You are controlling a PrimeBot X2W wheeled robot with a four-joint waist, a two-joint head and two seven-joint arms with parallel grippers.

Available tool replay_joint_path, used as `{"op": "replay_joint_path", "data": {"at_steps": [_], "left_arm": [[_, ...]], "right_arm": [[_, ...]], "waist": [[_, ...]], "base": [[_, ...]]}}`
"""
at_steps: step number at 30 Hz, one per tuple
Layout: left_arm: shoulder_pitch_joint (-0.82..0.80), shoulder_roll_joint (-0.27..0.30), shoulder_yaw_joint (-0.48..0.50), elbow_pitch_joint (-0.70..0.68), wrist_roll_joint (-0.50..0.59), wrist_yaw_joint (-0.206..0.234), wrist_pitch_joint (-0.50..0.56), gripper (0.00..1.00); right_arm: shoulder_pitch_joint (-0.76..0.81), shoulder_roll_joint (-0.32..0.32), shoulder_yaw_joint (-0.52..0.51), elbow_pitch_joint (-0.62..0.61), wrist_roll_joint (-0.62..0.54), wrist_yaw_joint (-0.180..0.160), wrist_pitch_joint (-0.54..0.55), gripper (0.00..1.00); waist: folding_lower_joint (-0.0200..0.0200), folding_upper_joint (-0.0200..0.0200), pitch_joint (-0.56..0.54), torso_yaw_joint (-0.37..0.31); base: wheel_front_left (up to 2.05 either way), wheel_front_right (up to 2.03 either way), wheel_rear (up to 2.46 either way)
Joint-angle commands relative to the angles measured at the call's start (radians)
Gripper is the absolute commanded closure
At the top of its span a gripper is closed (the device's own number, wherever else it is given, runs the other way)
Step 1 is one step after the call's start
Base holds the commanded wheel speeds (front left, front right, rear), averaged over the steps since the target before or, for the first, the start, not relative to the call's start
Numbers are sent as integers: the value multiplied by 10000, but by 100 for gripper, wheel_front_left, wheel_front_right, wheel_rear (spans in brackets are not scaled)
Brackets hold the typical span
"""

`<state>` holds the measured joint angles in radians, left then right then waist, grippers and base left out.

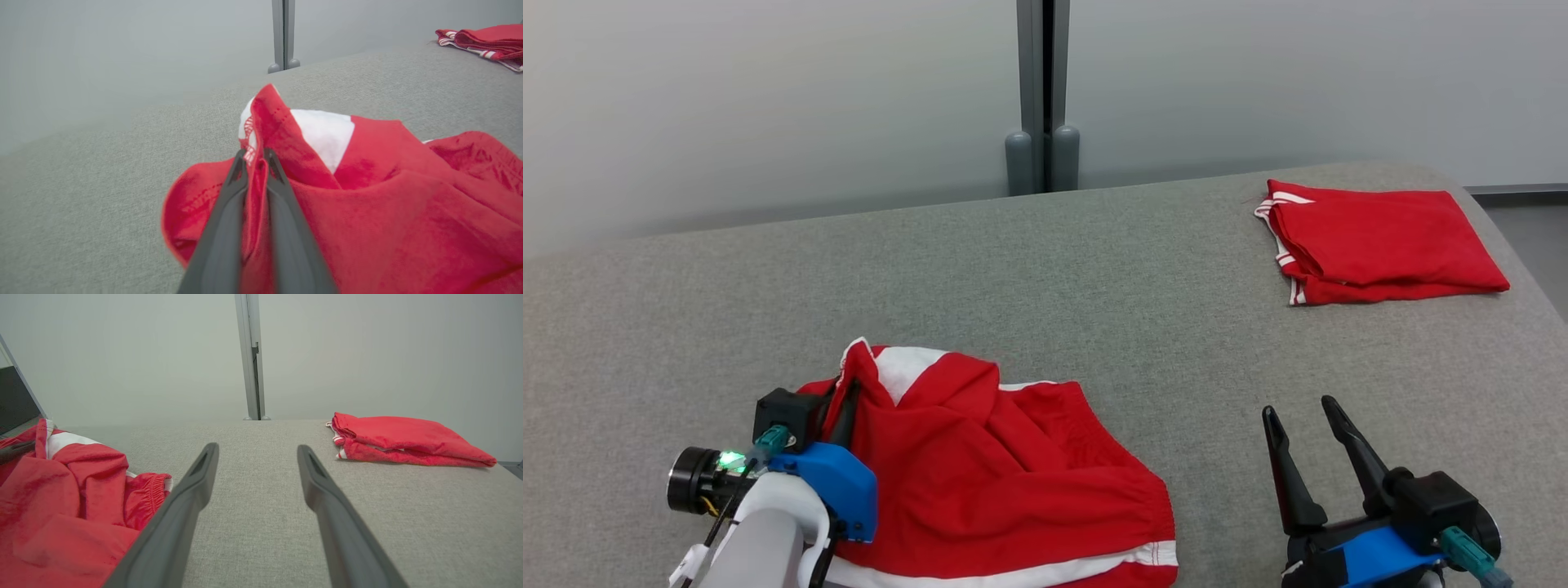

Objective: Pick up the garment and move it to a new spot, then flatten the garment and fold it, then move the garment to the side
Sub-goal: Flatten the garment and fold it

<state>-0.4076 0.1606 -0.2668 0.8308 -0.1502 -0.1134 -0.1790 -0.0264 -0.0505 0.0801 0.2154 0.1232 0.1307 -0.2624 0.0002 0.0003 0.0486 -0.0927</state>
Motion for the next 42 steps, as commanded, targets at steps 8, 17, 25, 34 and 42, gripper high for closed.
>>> {"op": "replay_joint_path", "data": {"at_steps": [8,17,25,34,42], "left_arm": [[444,38,423,20,-350,239,-852,0],[2995,96,1546,-4221,-123,709,-865,0],[4673,60,2155,-6278,359,682,-869,0],[5281,-57,2446,-6309,416,287,-868,0],[5400,-188,2597,-6072,511,103,-870,0]], "right_arm": [[192,-7,-117,52,180,2,-30,0],[558,-9,-459,17,211,2,-30,0],[771,-12,-499,4,233,2,-30,0],[1249,-21,-176,16,423,2,-30,0],[1524,-16,-114,119,413,2,-30,0]], "waist": [[-2,-3,-257,87],[-2,-3,-604,694],[-2,-3,-926,1222],[-2,-3,-1221,1554],[-2,-3,-1344,1549]], "base": [[0,0,0],[0,0,0],[0,0,0],[0,0,0],[0,0,0]]}}
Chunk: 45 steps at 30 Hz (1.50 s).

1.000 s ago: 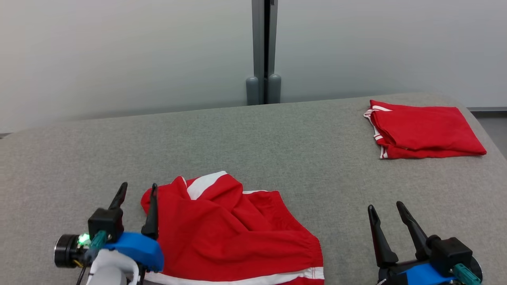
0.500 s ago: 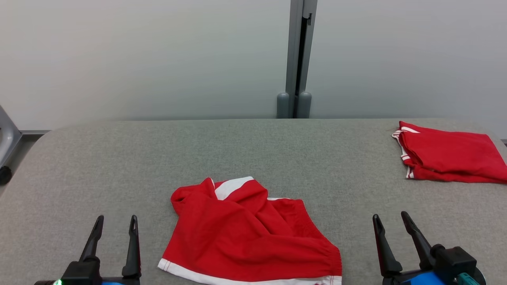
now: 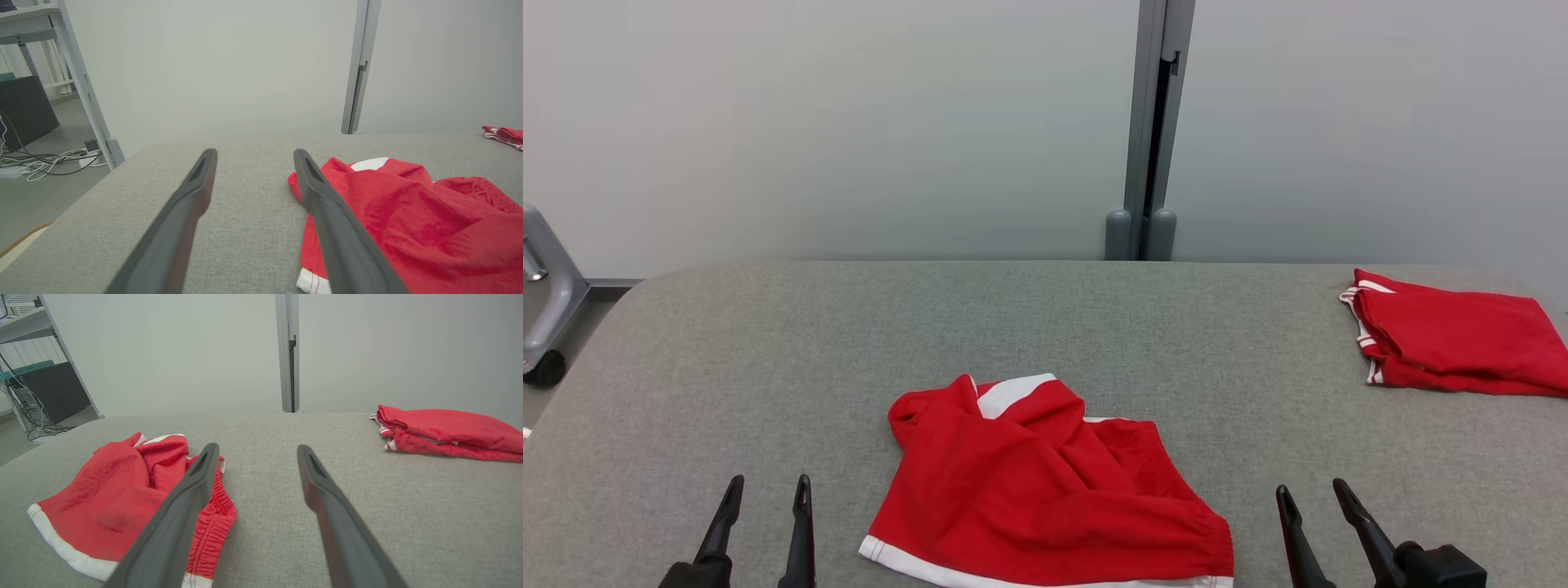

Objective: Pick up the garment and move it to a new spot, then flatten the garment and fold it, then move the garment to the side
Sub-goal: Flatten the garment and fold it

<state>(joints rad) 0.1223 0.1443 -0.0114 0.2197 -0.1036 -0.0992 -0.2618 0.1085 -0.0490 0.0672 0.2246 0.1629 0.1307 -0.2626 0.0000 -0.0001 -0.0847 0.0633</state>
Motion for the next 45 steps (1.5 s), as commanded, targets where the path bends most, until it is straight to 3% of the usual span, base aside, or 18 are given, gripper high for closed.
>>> {"op": "replay_joint_path", "data": {"at_steps": [1,15,26,35,45], "left_arm": [[90,-34,54,77,63,-43,-40,0],[-184,25,11,878,-27,-248,-42,0],[-1116,468,-1397,3227,-588,-310,-41,0],[-2085,992,-3397,4809,-1590,-312,-43,0],[-2935,1317,-3881,5907,-2152,-314,-43,0]], "right_arm": [[178,-31,24,51,19,2,-29,0],[-140,-31,426,843,99,2,-29,0],[-897,-441,2398,2431,202,2,-30,0],[-1568,-979,4097,3017,849,2,-29,0],[-2148,-1232,4932,3124,1337,2,-29,0]], "waist": [[0,1,-17,-22],[0,1,29,-189],[0,1,525,-509],[0,1,919,-739],[0,1,1243,-841]], "base": [[0,0,0],[0,0,0],[0,0,0],[0,0,0],[0,0,0]]}}
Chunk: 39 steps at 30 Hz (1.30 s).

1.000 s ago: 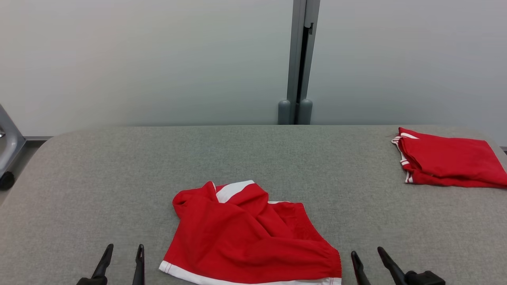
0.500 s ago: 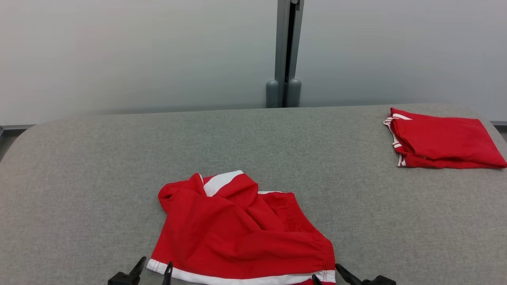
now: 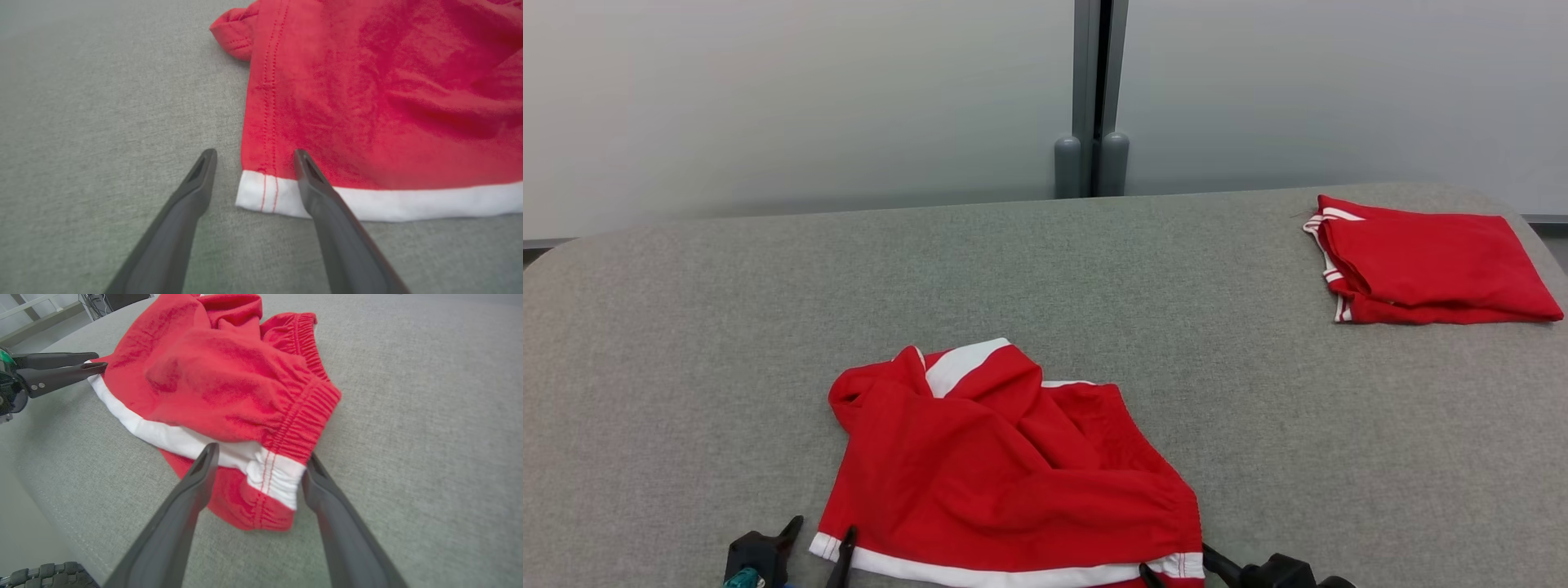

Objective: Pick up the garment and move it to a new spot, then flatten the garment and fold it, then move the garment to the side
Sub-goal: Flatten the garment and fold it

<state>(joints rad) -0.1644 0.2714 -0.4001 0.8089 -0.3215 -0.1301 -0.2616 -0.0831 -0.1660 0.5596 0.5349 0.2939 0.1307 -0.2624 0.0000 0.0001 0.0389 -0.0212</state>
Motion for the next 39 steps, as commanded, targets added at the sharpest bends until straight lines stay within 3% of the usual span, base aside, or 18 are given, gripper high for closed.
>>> {"op": "replay_joint_path", "data": {"at_steps": [1,4,13,14,15,17,18,19,26,31,35,39], "left_arm": [[-136,37,-10,134,-13,-5,-43,0],[-87,-216,-643,13,-612,-5,-43,0],[-71,120,-1898,-686,-1635,-6,-36,4],[-84,144,-1867,-767,-1747,-6,-34,16],[-123,114,-1717,-907,-1847,-6,-36,53],[-142,41,-1241,-1112,-1973,-6,-36,88],[-109,-35,-1017,-1154,-2006,-6,-36,100],[-86,-95,-838,-1150,-2066,-6,-36,100],[-124,-288,-850,-780,-2315,-6,-36,100],[-369,-404,114,-1593,-2936,-6,-36,100],[-1158,-352,649,-2338,-3404,-6,-34,100],[-3033,-280,673,-2606,-4089,-6,203,100]], "right_arm": [[-251,-76,51,26,79,2,-30,0],[-268,-110,191,24,161,2,-30,0],[-360,-203,397,-151,330,2,-30,0],[-366,-204,394,-166,344,2,-32,0],[-372,-197,409,-165,363,2,-30,0],[-393,-118,492,-148,411,2,-30,0],[-415,-86,546,-120,487,2,-30,60],[-431,-57,561,-107,571,2,-30,100],[-563,28,526,-344,762,2,-32,100],[-853,108,-35,-1173,1167,2,-34,100],[-1757,-62,-182,-1696,1631,2,-30,100],[-3541,-288,-201,-1752,2161,2,-32,100]], "waist": [[0,-1,24,1],[0,-1,51,-23],[0,-1,54,51],[0,-1,49,73],[0,-1,43,105],[0,-1,25,123],[0,-1,20,129],[0,-1,13,138],[0,-1,-157,115],[0,-1,-197,135],[0,-1,-6,215],[0,-1,484,336]], "base": [[0,0,0],[0,0,0],[0,0,0],[0,0,0],[0,0,0],[0,0,0],[0,0,0],[0,0,0],[0,0,0],[0,0,0],[0,0,0],[0,0,0]]}}
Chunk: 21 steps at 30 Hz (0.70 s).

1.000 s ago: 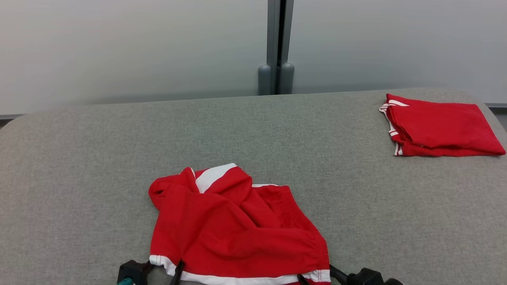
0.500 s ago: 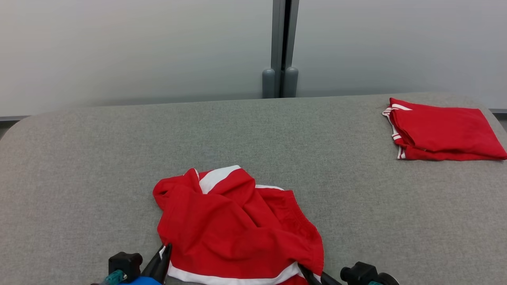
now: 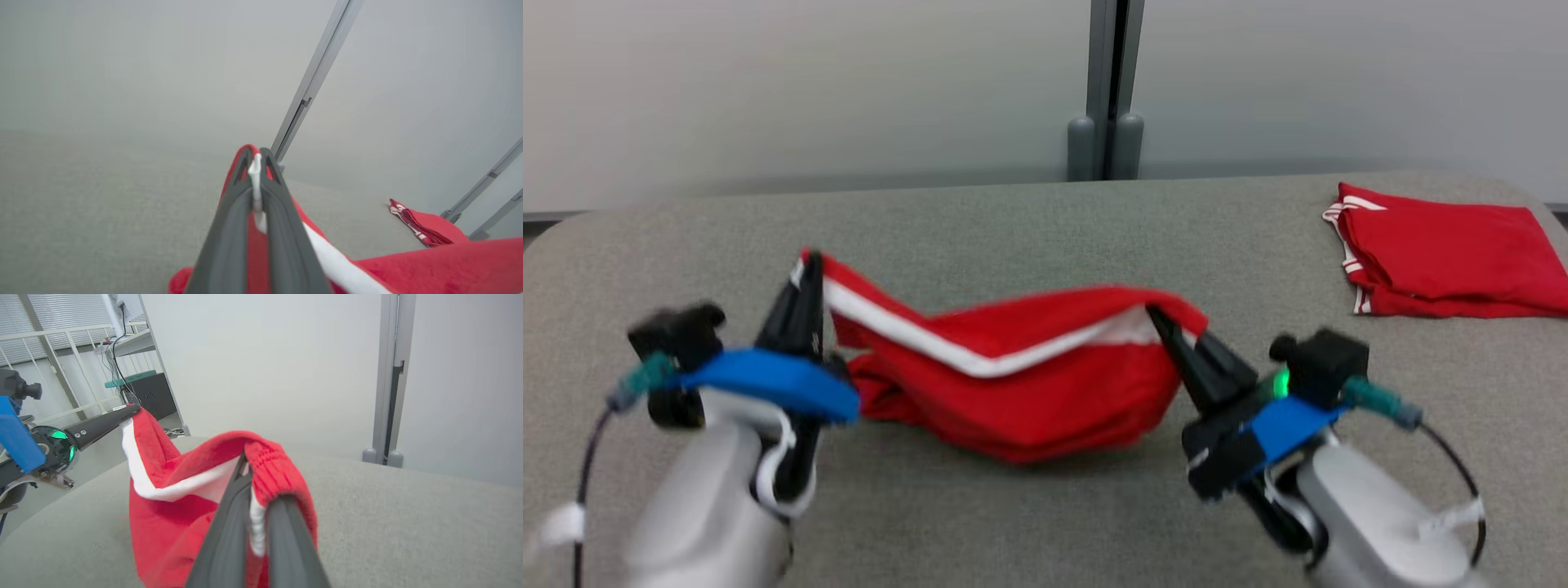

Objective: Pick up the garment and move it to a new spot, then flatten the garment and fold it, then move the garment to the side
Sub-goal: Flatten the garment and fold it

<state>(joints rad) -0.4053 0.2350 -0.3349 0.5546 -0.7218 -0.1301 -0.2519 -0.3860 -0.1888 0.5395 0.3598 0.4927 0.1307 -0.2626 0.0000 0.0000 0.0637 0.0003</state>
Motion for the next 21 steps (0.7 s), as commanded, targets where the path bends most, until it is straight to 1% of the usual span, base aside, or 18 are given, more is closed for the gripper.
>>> {"op": "replay_joint_path", "data": {"at_steps": [1,3,6,8,12,13,14,16,18,20,21], "left_arm": [[-1246,160,39,-67,-192,-6,253,100],[-2511,199,60,102,-390,-6,622,100],[-4740,298,355,541,-647,9,1064,100],[-6231,365,481,944,-550,98,1266,100],[-8745,291,431,1692,-311,105,1256,100],[-8745,291,431,1692,-311,105,1256,100],[-9807,212,356,2016,-201,68,1149,100],[-10655,92,296,2371,-145,35,918,100],[-11166,-66,130,2696,-111,4,707,100],[-11365,-148,-9,3011,-122,-21,535,100],[-11365,-148,-9,3011,-122,-21,535,100]], "right_arm": [[-1090,-95,124,96,347,2,-19,100],[-2428,-239,290,399,741,2,89,100],[-4692,-243,291,984,1483,2,276,100],[-6193,-158,396,1363,1840,2,412,100],[-8772,-8,445,2269,2345,2,284,100],[-8772,-8,445,2269,2345,2,284,100],[-9903,-74,593,2651,2546,2,277,100],[-10722,-104,601,3056,2874,2,202,100],[-11248,-216,930,3366,3135,3,179,100],[-11484,-390,1336,3505,3377,2,110,100],[-11484,-390,1336,3505,3377,2,110,100]], "waist": [[0,0,462,111],[0,0,893,99],[0,0,1677,-5],[0,0,2229,-131],[0,0,2981,-370],[0,0,2981,-370],[0,0,3214,-397],[0,0,3342,-405],[0,0,3415,-346],[0,0,3441,-275],[0,0,3441,-275]], "base": [[0,0,0],[0,0,0],[0,0,0],[0,0,0],[0,0,0],[0,0,0],[0,0,0],[0,0,0],[0,0,0],[0,0,0],[0,0,0]]}}
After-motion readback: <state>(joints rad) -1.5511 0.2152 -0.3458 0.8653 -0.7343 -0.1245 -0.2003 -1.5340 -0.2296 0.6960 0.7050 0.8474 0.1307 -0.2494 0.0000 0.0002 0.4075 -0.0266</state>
